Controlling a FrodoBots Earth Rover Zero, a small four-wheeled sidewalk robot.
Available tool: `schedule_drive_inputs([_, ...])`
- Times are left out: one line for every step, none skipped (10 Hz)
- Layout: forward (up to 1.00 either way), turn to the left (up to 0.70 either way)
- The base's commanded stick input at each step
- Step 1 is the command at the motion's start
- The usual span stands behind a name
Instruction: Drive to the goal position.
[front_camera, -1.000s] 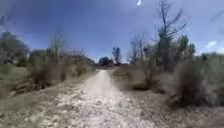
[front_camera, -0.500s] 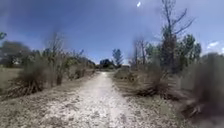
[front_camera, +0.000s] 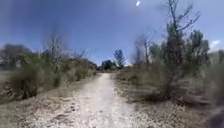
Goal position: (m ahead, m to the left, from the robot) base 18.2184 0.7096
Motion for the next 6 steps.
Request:
schedule_drive_inputs([0.7, 0.0])
schedule_drive_inputs([0.7, 0.0])
schedule_drive_inputs([0.7, 0.0])
schedule_drive_inputs([0.7, 0.0])
schedule_drive_inputs([0.7, 0.0])
schedule_drive_inputs([0.7, 0.0])
